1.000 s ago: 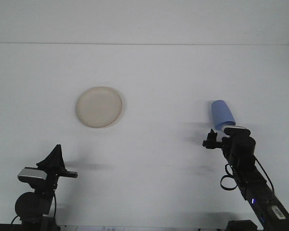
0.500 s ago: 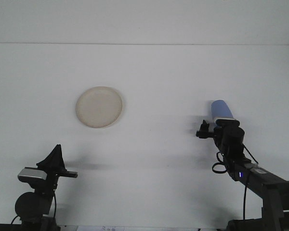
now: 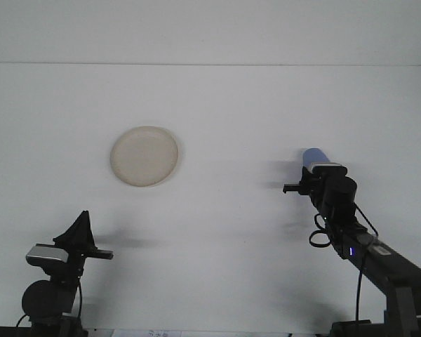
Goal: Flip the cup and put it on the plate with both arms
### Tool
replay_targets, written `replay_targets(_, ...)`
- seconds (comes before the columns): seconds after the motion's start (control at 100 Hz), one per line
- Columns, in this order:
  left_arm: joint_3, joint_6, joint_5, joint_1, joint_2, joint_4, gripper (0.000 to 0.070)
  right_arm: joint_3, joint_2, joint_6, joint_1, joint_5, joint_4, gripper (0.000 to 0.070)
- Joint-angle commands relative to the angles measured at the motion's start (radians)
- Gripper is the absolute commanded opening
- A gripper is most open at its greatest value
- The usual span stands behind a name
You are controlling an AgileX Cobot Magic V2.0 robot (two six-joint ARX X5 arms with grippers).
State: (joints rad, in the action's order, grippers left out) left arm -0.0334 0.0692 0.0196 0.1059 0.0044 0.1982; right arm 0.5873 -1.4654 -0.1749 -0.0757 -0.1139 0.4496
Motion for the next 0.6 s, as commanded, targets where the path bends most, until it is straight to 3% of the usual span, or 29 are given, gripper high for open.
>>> replay_targets(0.0, 0.019, 0.003, -0.005, -0.001, -0.001, 0.012, 0.0012, 0.047, 0.07, 0.053, -0.037, -0.019, -0.121, 0.0)
replay_targets(0.32, 0.019, 0.003, -0.005, -0.001, -0.001, 0.012, 0.0013, 0.573, 0.21, 0.268, -0.307, -0.017, -1.167, 0.0)
replay_targets(0.59, 0.019, 0.003, -0.005, -0.001, -0.001, 0.013, 0.0012, 0.829, 0.097, 0.275, -0.578, 0.05, -1.521, 0.0)
